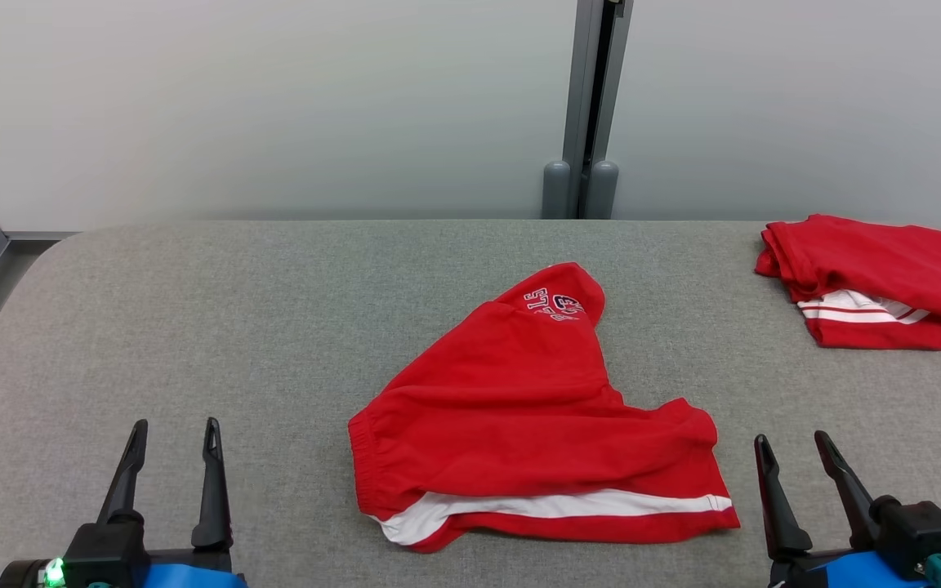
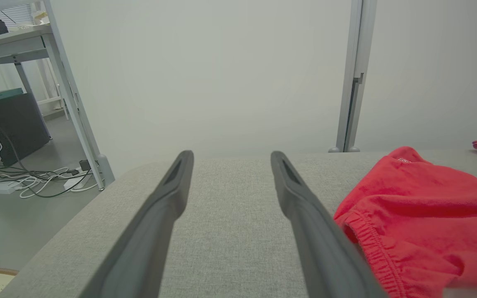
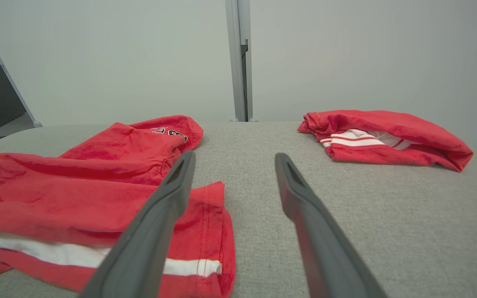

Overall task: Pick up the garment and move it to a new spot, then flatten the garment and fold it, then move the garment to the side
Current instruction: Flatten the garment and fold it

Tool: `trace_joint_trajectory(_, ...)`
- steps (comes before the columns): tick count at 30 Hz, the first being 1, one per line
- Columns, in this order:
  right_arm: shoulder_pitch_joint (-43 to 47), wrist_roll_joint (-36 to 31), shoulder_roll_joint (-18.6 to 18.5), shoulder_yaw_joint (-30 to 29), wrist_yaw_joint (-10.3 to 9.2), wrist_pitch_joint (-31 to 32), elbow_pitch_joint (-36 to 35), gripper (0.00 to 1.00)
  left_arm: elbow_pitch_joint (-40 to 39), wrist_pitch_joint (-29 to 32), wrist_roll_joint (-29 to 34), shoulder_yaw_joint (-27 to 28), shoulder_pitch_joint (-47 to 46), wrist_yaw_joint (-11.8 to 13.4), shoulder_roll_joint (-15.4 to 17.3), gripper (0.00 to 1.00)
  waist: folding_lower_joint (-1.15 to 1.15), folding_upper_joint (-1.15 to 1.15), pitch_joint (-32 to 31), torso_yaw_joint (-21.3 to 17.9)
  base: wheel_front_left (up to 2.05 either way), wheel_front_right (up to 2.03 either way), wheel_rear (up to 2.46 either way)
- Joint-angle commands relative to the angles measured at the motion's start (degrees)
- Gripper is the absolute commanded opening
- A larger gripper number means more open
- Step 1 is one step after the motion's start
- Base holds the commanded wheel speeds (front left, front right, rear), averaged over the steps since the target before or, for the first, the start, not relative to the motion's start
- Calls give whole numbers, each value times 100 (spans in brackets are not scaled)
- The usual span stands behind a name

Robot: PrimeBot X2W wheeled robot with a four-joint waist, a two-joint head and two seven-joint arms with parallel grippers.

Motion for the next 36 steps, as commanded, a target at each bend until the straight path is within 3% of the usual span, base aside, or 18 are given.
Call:
trace_joint_trajectory(1, 18, -39, -27, 7, 0, -17, 23, 100, -17, -25, 55, 61, 68, -18, -23, 100, 0, 0, -3, 7, 0, 0, 0)
trace_joint_trajectory(10, -1, -30, -59, 60, 0, 17, 131, 100, 5, -25, 145, 221, 88, -143, -131, 100, 0, 0, -18, 14, 0, 0, 0)
trace_joint_trajectory(18, 27, 169, -280, 364, 0, 517, 517, 100, 381, -25, 10, -43, 63, -674, -368, 100, 0, 0, 34, 7, 0, 0, 0)
trace_joint_trajectory(27, -52, 496, -471, 884, 0, 737, 995, 100, 1429, -25, 7, -701, -165, -1073, -461, 100, 0, 0, 175, 7, 0, 0, 0)
trace_joint_trajectory(36, -436, 764, -625, 1446, 0, 669, 1403, 100, 2179, -12, -188, -1747, -650, -1173, -239, 100, 0, 0, 275, -8, 0, 0, 0)
